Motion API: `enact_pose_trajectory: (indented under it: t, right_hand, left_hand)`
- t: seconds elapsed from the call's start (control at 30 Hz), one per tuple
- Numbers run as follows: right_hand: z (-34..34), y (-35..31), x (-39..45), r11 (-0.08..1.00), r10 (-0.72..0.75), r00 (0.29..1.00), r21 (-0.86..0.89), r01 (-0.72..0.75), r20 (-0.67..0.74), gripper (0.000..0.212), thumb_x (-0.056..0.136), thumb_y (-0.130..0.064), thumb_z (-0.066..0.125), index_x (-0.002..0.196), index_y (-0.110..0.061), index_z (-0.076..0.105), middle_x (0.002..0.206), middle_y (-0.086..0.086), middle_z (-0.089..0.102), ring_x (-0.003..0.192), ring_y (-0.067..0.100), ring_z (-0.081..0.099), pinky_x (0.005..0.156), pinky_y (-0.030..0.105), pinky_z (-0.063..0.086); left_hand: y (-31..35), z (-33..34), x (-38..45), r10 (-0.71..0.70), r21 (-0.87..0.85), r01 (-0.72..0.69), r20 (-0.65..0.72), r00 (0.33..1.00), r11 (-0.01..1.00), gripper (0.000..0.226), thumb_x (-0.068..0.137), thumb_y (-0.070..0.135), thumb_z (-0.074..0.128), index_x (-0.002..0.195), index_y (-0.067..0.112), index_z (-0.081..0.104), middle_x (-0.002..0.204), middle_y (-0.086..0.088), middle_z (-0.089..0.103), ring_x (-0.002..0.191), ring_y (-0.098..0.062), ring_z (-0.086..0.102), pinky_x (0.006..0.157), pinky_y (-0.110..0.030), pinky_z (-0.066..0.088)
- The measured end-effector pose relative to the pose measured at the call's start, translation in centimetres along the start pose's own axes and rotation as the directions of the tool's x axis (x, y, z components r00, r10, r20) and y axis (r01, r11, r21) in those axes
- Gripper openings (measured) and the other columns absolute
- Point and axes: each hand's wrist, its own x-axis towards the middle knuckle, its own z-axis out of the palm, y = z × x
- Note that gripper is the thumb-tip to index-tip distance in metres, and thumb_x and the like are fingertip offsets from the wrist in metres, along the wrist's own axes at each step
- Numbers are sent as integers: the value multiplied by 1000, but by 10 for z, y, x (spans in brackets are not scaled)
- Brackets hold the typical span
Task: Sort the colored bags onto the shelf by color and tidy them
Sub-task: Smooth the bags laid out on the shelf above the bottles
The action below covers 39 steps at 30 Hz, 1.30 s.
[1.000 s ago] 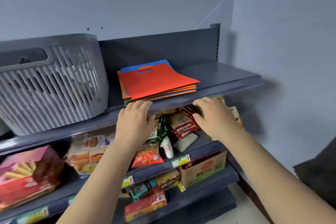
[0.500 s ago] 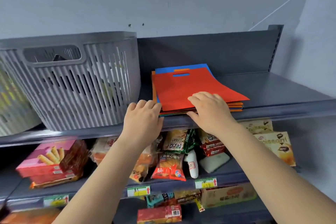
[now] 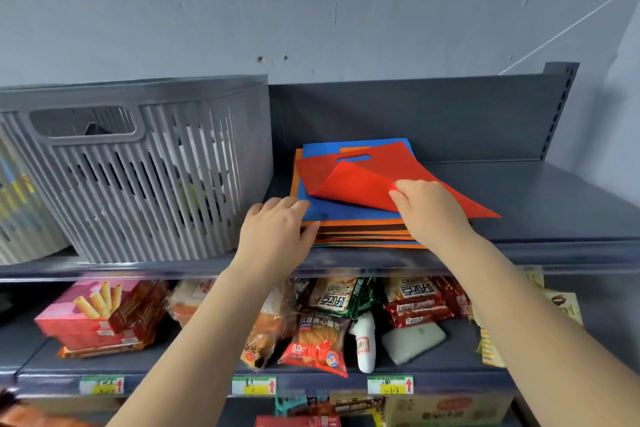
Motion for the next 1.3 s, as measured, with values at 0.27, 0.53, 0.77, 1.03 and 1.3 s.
enact_pose_trajectory:
  t: [0.27, 0.53, 0.77, 1.03, 1.3]
  right_hand:
    - [-15, 17, -8, 990, 16, 996, -137, -28, -88, 30, 103, -23, 31, 82, -12, 50, 68, 3, 48, 66, 24, 47, 53, 30, 31]
    - [-16, 17, -20, 953, -42, 999, -300, 40, -2, 22, 103, -17, 33, 97, -14, 54, 57, -6, 33, 58, 21, 42, 43, 25, 17]
    - [-18, 12, -42, 919, -46, 999, -393, 41, -3, 23, 99, -11, 38, 114, -20, 53, 76, -3, 58, 60, 21, 42, 42, 24, 16]
    - [-37, 2, -57, 988, -118, 969, -68, 136, 217, 37, 98, -46, 32, 125, -33, 55, 119, -10, 63, 112, 17, 56, 85, 33, 46]
    - [-49, 55, -45, 965, 246, 959, 55, -256, 140, 41, 91, -47, 51, 125, -24, 57, 131, -3, 57, 118, 18, 53, 96, 38, 45]
  left_hand:
    - [15, 10, 10, 53, -225, -24, 123, 991, 974, 63, 90, 54, 24, 115, 11, 64, 107, -5, 69, 100, -28, 61, 86, -35, 45]
    - [16, 13, 9, 149, -337, -155, -45, 988, 929, 27, 86, 25, 53, 91, 8, 74, 74, -4, 71, 70, -28, 66, 60, -35, 55]
    - [12, 12, -8, 199, -285, -283, -290, 936, 916, 27, 87, 20, 50, 78, 12, 74, 70, 4, 68, 66, -19, 62, 57, -29, 49]
    - [0, -10, -44, 200, -257, -312, -383, 902, 915, 24, 89, 19, 52, 81, 8, 71, 79, 2, 70, 75, -15, 63, 65, -31, 50]
    - [2, -22, -56, -501, -508, 407, -56, 864, 759, 35, 97, 36, 46, 98, 8, 66, 83, -1, 63, 74, -16, 55, 61, -28, 40]
